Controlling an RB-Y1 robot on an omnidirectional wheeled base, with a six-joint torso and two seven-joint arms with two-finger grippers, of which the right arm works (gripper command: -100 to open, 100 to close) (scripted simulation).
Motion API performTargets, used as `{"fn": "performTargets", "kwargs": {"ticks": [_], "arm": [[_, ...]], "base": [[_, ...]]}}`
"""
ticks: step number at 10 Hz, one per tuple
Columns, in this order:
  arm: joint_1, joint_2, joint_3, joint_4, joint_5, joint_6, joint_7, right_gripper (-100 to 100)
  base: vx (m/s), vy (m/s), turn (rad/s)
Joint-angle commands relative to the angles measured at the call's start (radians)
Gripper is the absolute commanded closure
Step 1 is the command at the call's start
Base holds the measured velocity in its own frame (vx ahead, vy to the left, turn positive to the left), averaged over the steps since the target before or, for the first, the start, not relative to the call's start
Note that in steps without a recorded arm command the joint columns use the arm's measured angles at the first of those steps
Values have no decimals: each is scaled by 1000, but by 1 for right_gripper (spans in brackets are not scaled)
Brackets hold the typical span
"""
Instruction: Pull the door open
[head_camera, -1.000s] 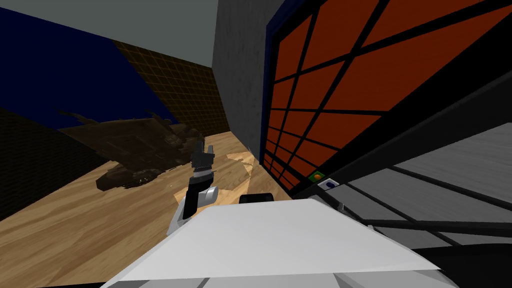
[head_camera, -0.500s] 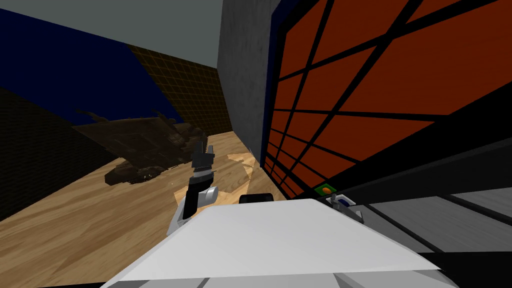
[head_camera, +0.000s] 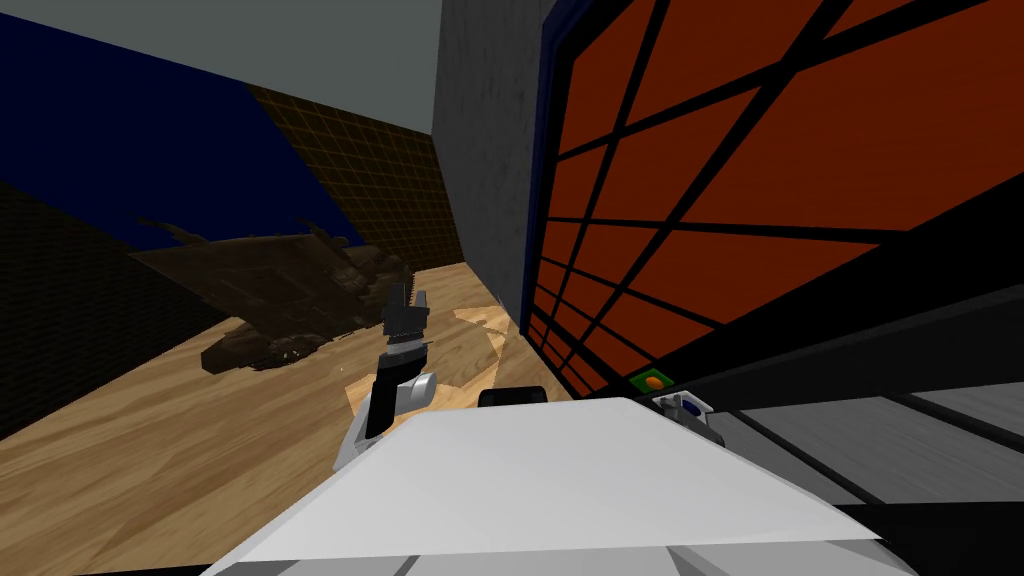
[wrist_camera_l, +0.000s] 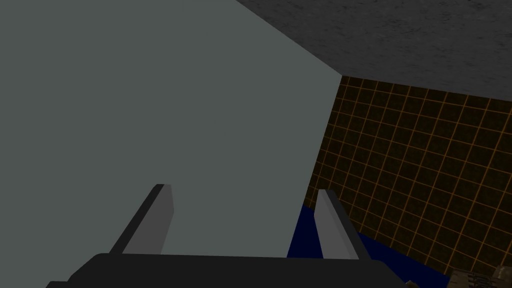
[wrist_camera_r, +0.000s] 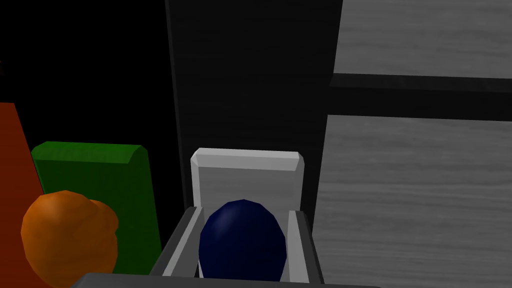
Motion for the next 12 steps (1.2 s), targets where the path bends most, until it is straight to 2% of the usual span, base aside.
{"fn": "performTargets", "kwargs": {"ticks": [1, 4, 5, 7, 8, 11, 12], "arm": [[-1, -4, -2, 0, -1, 1, 0, 100], [-1, -4, -2, 0, -1, 1, 0, 100], [20, 5, -4, 10, -4, 2, 1, 100], [20, 5, -4, 10, -4, 2, 1, 100], [42, 11, -9, 22, -8, 5, 2, 100], [42, 11, -9, 22, -8, 5, 2, 100], [57, 14, -12, 29, -11, 6, 3, 100]], "base": [[0, 0, 0], [0, 0, 0], [-68, 70, -76], [-63, 61, -39], [-115, 78, -94], [-73, 55, -33], [-54, 45, -61]]}}
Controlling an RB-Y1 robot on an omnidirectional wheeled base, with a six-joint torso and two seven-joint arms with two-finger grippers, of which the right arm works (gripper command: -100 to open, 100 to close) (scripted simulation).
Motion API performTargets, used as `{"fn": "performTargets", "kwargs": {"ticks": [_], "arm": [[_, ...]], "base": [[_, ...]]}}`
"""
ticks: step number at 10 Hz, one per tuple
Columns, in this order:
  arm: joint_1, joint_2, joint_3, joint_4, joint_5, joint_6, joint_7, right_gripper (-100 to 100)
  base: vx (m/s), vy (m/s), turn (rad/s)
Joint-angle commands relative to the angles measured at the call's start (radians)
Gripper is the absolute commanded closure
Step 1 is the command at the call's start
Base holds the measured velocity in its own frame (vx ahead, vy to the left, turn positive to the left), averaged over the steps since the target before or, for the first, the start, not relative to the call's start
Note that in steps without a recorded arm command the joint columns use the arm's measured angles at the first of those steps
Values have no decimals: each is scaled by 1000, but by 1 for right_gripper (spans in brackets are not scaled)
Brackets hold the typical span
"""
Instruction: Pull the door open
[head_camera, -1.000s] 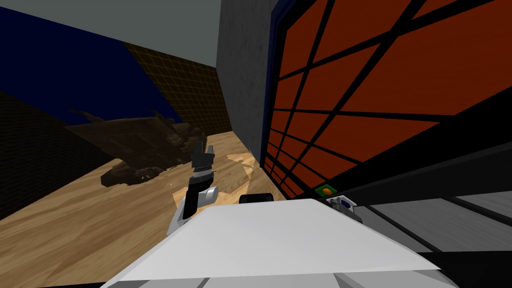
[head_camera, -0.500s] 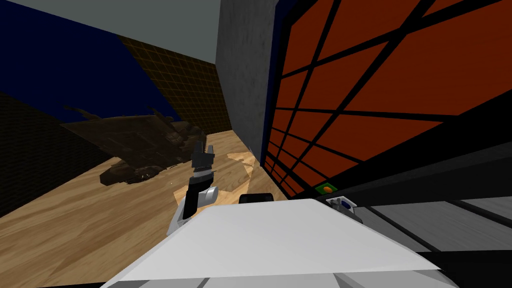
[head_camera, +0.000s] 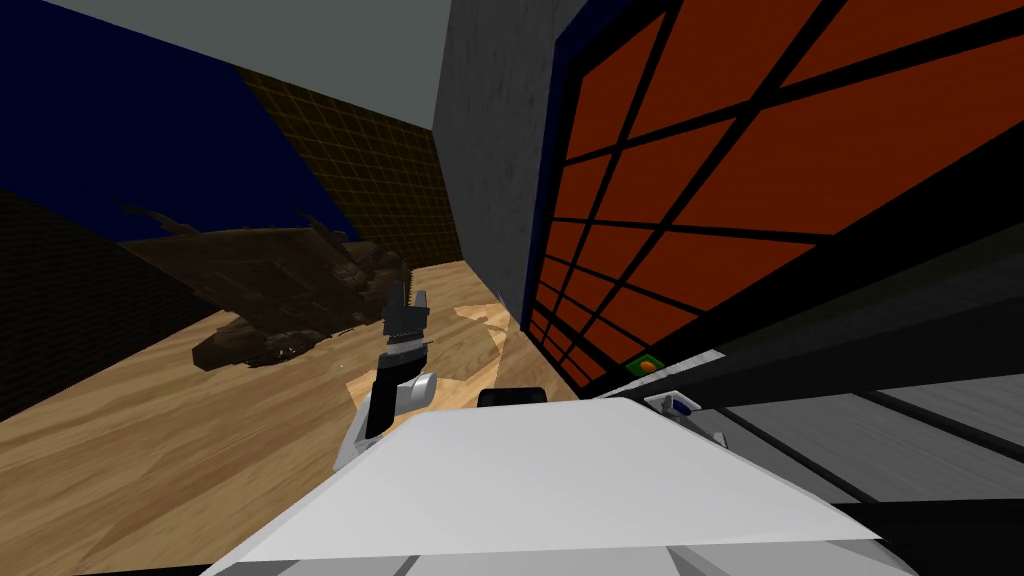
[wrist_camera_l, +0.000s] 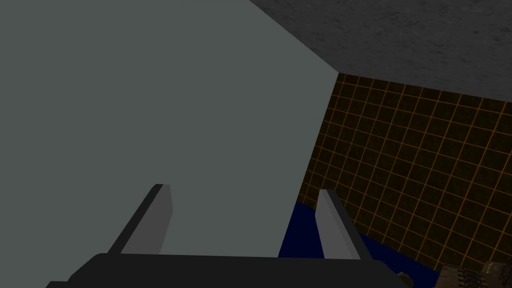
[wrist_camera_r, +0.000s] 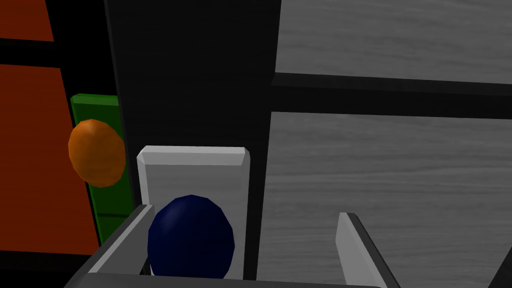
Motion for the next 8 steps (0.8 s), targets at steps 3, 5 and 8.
{"fn": "performTargets", "kwargs": {"ticks": [3, 5, 8], "arm": [[42, -1, -16, -12, -13, 24, 9, 100], [42, -1, -16, -12, -13, 24, 9, 100], [42, -1, -16, -49, -13, 24, 9, 100]], "base": [[-27, 20, -30], [4, 2, 2], [1, -6, 2]]}}
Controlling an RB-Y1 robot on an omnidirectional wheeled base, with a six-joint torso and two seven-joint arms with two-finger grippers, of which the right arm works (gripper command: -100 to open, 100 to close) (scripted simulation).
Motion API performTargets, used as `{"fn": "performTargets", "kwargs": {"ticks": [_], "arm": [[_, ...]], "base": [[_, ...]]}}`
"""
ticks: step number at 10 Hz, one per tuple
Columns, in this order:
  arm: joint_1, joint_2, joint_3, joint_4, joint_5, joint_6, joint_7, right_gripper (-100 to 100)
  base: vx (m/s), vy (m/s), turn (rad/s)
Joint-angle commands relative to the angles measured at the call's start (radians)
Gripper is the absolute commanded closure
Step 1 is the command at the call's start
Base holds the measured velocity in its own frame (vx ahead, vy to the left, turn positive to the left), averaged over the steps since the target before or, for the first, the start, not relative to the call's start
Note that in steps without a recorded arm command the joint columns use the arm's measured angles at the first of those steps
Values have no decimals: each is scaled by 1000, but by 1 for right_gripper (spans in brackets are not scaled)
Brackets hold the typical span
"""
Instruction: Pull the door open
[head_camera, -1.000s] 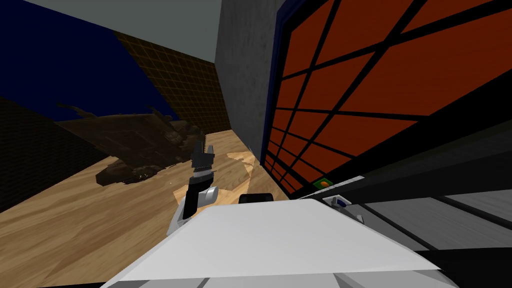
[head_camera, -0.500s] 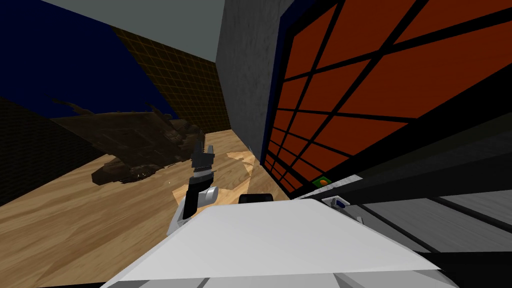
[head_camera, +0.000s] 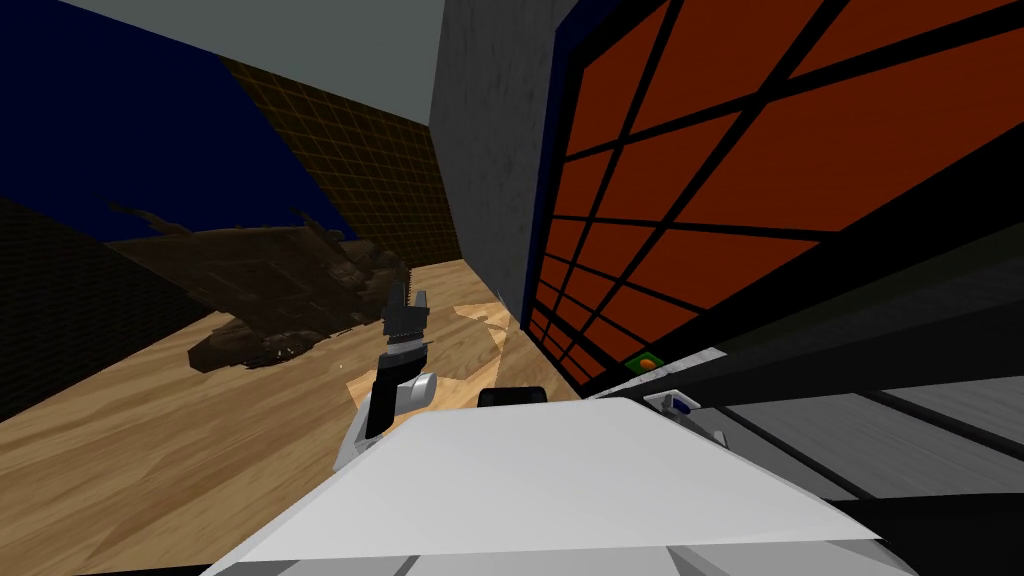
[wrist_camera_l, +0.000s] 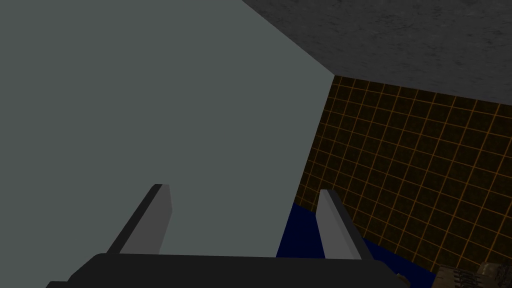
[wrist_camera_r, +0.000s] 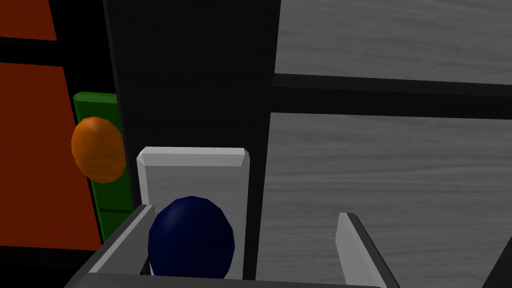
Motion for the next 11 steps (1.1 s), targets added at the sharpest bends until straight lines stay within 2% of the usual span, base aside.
{"fn": "performTargets", "kwargs": {"ticks": [1, 2, 5, 6, 7, 8, 9, 11], "arm": [[10, -12, -10, 50, -6, -7, -16, 100], [-11, -12, 10, 73, 8, -27, -32, 100], [-11, -12, 10, 79, 8, -27, -32, 100], [2, -11, 15, 75, 12, -29, -38, 100], [2, -11, 15, 75, 12, -29, -38, 100], [2, -11, 15, 71, 12, -29, -38, 100], [2, -11, 15, 46, 12, -29, -38, 100], [2, -11, 15, 75, 12, -29, -38, 100]], "base": [[-7, 1, 26], [-94, 36, 23], [-59, 62, -4], [-85, 75, -22], [-119, 60, -4], [-71, 23, 4], [-16, 9, -3], [15, -16, -16]]}}
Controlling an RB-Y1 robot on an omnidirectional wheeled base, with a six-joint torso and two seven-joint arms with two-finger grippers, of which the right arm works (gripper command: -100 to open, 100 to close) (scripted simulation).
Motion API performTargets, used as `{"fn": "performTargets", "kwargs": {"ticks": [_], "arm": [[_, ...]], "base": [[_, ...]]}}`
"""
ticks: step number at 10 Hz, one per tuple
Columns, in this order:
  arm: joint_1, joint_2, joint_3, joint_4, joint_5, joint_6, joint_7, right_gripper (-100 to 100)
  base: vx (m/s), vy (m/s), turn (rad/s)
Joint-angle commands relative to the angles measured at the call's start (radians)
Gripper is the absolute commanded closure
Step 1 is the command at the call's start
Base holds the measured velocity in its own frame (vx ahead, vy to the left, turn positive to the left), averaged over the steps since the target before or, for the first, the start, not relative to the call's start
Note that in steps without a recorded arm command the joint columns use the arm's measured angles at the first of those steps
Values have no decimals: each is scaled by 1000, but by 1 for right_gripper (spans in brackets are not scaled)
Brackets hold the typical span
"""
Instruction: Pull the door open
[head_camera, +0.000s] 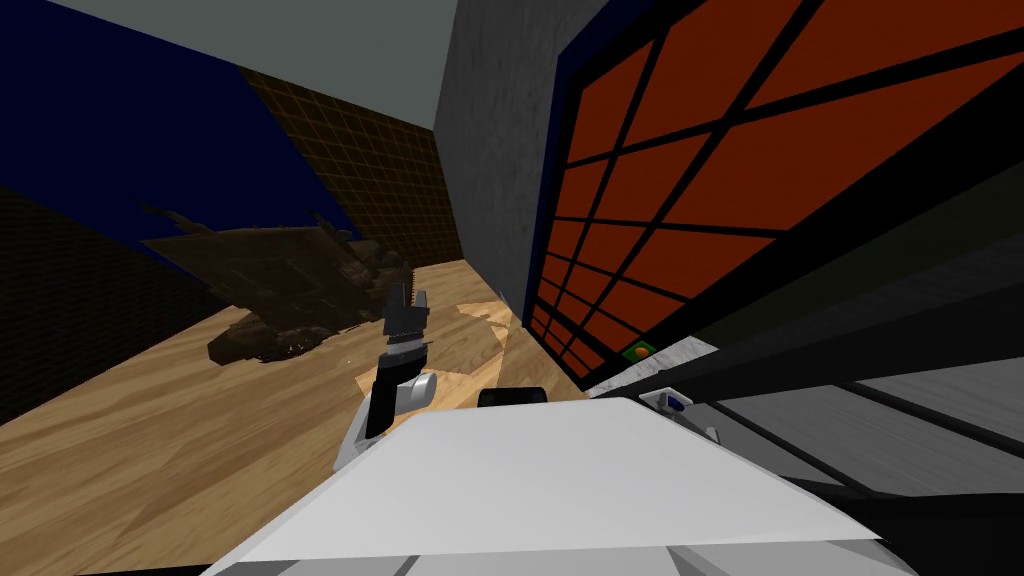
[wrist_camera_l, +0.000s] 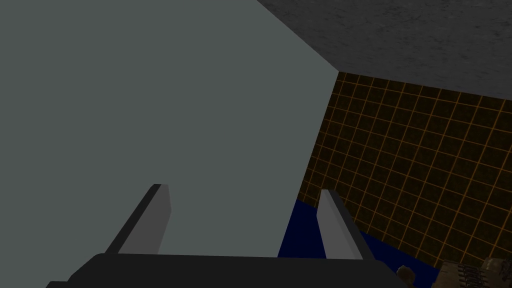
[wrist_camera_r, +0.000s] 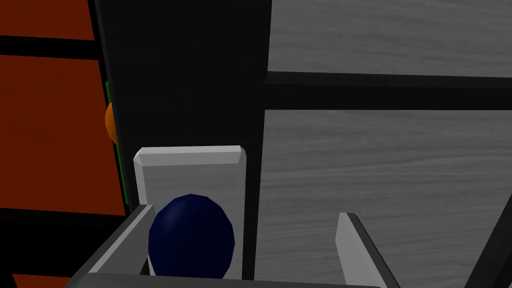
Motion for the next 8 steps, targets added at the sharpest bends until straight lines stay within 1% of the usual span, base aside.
{"fn": "performTargets", "kwargs": {"ticks": [1, 2, 4, 5, 6, 8], "arm": [[1, -18, -9, 50, -5, -9, -16, 100], [1, -18, -9, 56, -5, -9, -16, 100], [1, -18, -9, 42, -5, -9, -16, 100], [4, -10, 21, -11, 17, -9, -15, 100], [5, -12, 27, -13, 22, -11, -19, 100], [13, -21, 57, -26, 46, -20, -37, 100]], "base": [[5, -11, -6], [1, -1, 26], [-3, 6, -11], [-105, 71, 152], [-186, 56, 137], [-197, 58, 85]]}}
